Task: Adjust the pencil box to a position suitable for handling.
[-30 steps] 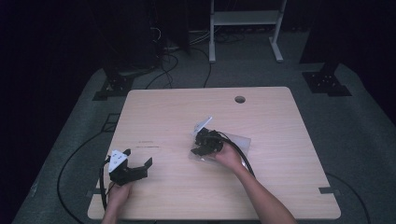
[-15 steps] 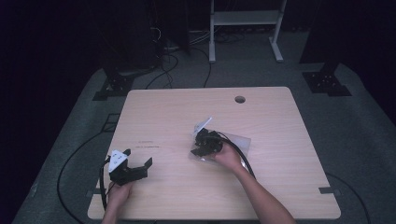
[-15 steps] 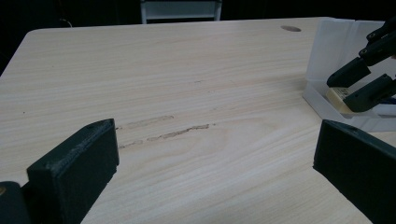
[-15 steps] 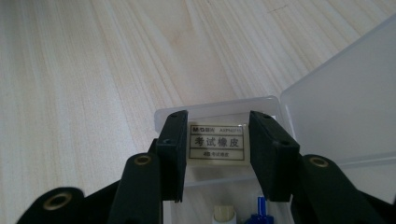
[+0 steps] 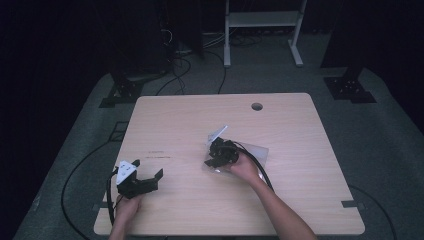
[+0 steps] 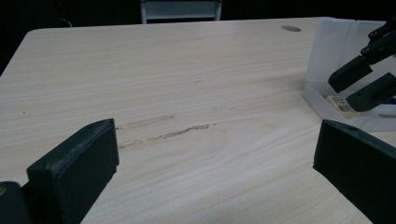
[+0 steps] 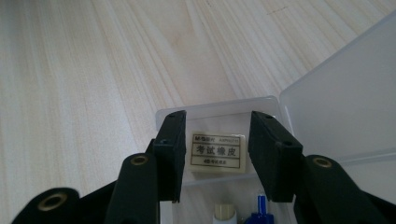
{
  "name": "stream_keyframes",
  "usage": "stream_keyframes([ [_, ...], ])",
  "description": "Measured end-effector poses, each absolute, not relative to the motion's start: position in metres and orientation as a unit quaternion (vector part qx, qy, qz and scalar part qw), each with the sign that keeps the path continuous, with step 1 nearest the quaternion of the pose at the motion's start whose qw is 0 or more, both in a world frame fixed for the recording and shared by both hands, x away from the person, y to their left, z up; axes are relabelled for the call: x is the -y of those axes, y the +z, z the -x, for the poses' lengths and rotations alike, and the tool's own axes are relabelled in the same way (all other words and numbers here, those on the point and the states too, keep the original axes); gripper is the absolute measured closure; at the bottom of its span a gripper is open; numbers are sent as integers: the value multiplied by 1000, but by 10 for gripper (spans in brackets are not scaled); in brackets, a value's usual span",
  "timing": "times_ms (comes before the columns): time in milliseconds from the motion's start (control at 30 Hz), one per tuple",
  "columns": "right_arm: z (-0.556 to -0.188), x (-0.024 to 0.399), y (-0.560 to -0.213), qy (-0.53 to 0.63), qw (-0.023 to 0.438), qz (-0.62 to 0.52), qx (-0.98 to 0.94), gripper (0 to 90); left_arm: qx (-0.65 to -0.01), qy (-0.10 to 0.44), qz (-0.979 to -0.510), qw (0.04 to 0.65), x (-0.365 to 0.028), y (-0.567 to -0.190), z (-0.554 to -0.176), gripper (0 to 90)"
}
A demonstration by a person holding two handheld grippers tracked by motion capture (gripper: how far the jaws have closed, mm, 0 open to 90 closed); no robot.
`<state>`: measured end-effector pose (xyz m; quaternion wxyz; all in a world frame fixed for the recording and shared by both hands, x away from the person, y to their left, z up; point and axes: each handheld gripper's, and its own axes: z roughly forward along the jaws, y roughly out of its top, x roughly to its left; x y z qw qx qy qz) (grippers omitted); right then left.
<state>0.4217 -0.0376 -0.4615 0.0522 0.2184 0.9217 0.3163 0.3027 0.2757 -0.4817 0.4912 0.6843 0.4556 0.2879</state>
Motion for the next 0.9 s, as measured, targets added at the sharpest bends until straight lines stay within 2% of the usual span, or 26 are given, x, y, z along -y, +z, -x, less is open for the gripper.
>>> stream_keyframes([
  [900, -406, 64, -441, 346, 48, -198, -916, 476, -456, 289, -685, 489, -275, -482, -303, 0],
])
